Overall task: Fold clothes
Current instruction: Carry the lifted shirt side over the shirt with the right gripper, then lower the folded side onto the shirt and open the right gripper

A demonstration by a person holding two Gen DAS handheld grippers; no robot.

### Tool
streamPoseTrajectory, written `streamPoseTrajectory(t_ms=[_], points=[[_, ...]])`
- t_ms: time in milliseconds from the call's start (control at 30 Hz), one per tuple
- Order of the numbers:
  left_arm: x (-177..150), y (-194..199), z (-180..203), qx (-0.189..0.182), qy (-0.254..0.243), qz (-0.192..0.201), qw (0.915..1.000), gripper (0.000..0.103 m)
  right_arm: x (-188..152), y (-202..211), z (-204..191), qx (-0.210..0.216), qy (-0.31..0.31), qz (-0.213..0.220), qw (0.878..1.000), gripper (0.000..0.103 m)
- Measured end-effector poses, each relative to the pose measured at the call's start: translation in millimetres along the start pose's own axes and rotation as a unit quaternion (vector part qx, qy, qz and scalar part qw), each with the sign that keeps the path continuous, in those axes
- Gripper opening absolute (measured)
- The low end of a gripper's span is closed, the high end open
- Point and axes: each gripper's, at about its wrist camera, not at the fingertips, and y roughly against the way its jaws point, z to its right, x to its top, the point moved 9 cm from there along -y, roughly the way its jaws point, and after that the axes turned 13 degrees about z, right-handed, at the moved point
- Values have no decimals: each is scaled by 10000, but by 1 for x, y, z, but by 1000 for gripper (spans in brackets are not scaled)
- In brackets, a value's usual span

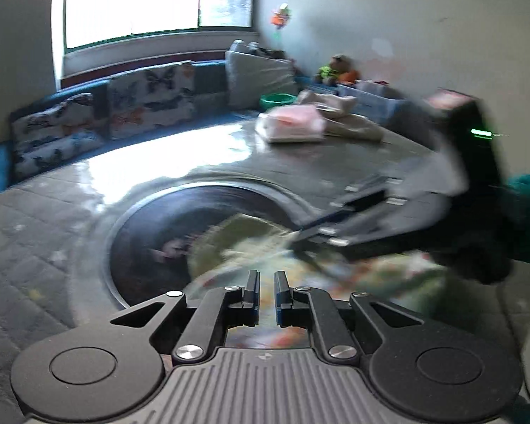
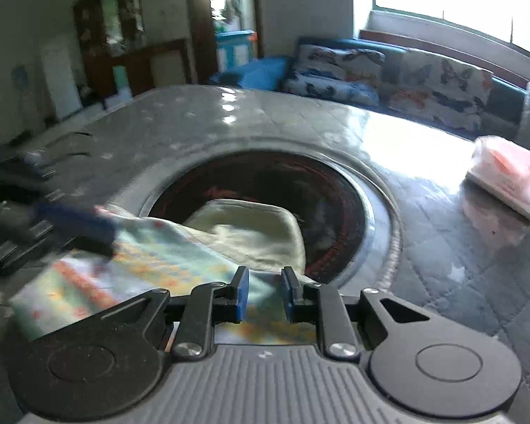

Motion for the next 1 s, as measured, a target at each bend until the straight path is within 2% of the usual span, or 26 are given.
streamPoseTrajectory(t_ms=[67, 133, 333, 400, 467, 600, 800, 867, 1000], points=[[-9, 0, 11, -116, -29, -97, 9999, 9, 1, -2, 9, -206, 6, 21, 9998, 19], [-18, 0, 19, -195, -45, -194, 9996, 10, 4, 5, 12, -201, -62, 75, 9997, 19], [-29, 8, 39, -342, -76, -202, 9992, 10, 2, 47, -23, 613, 29, 206, 9979, 20], [-32, 10, 43, -380, -86, -219, 9990, 11, -8, 58, -39, 853, 78, 117, 9963, 20], [-35, 12, 46, -401, -97, -250, 9988, 11, -20, 62, -46, 908, 239, 5, 9956, 20], [-42, 13, 48, -429, -100, -324, 9985, 11, -37, 65, -37, 624, 477, -61, 9969, 21], [-47, 12, 50, -440, -113, -371, 9983, 12, -36, 68, 7, -292, 307, 10, 9991, 21], [-46, 12, 51, -429, -92, -368, 9984, 12, -37, 74, 13, -326, 146, 38, 9994, 21], [-45, 12, 52, -433, -33, -348, 9984, 16, -43, 90, -5, 60, 98, 62, 9999, 21]])
